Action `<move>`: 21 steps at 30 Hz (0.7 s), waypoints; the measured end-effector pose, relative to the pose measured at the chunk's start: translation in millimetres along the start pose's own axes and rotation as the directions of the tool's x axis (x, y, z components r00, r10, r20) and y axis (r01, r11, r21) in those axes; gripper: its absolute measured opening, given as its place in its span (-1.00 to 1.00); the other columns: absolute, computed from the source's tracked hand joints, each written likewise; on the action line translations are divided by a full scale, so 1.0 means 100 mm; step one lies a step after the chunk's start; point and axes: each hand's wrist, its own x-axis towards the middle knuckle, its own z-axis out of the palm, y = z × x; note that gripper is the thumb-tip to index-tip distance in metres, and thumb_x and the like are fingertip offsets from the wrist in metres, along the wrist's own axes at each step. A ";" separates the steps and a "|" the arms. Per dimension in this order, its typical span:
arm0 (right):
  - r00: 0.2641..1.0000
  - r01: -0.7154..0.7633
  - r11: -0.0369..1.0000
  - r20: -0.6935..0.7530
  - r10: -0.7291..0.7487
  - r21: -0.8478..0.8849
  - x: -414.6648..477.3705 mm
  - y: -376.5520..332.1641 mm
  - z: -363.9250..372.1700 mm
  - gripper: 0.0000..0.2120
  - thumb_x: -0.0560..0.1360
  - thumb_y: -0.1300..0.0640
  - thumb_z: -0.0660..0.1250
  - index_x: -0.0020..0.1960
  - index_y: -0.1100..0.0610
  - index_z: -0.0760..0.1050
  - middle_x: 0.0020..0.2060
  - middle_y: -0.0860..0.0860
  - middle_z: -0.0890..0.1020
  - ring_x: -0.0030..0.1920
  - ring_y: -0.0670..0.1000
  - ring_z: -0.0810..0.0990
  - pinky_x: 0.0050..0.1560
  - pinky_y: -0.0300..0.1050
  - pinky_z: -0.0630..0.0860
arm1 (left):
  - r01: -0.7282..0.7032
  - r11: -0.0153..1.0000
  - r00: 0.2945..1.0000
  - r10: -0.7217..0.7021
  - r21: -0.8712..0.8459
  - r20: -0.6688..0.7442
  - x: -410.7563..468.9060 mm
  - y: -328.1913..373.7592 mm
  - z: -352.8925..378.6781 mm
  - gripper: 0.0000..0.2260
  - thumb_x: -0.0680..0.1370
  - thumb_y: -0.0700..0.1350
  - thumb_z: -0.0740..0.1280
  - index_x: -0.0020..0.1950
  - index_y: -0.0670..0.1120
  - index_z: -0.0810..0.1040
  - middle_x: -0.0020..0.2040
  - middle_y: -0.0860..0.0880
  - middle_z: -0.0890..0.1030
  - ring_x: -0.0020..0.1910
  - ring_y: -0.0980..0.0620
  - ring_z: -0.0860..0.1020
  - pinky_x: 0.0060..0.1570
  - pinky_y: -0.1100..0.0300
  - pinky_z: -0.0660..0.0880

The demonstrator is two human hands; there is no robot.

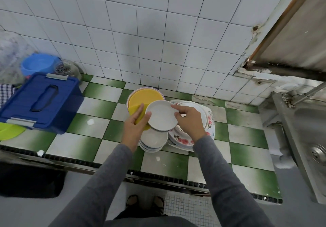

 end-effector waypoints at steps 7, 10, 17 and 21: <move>1.000 -0.008 0.991 0.029 0.005 0.131 -0.06 0.07 -0.05 -0.71 0.62 0.20 0.30 0.31 0.01 0.59 0.23 0.02 0.63 -0.02 -0.10 0.56 -0.08 -0.40 0.49 | -0.003 0.999 0.999 0.002 -0.036 -0.051 -0.01 0.00 0.08 -0.58 0.57 -0.13 0.41 0.41 0.12 0.49 0.27 0.04 0.47 0.22 -0.02 0.47 0.20 0.01 0.55; 0.998 -0.002 0.954 0.058 -0.016 0.299 -0.14 0.10 -0.05 -0.70 0.63 0.17 0.31 0.34 0.01 0.56 0.25 0.00 0.60 -0.09 -0.13 0.63 -0.19 -0.33 0.58 | -0.004 0.999 0.998 0.002 -0.033 -0.056 0.02 0.03 0.07 -0.59 0.58 -0.16 0.39 0.41 0.09 0.49 0.20 0.06 0.47 0.07 0.13 0.47 0.00 0.15 0.56; 0.964 -0.223 0.732 0.260 0.065 0.644 -0.28 0.14 0.09 -0.71 0.64 0.13 0.29 0.29 -0.16 0.52 0.25 0.09 0.53 0.20 0.19 0.57 0.15 0.09 0.63 | 0.019 0.999 0.999 -0.021 -0.035 -0.043 0.07 0.11 0.03 -0.61 0.57 -0.16 0.39 0.38 0.08 0.52 0.22 0.02 0.44 0.10 0.04 0.48 0.00 0.11 0.59; 0.950 -0.287 0.609 0.304 0.079 0.739 -0.34 0.15 0.17 -0.66 0.64 0.22 0.27 0.35 -0.07 0.48 0.23 0.11 0.54 0.24 0.27 0.55 0.13 0.09 0.62 | 0.022 1.000 1.000 -0.022 0.002 -0.017 0.10 0.11 -0.03 -0.59 0.56 -0.14 0.40 0.40 0.07 0.51 0.30 -0.01 0.43 0.27 -0.11 0.43 0.22 -0.06 0.54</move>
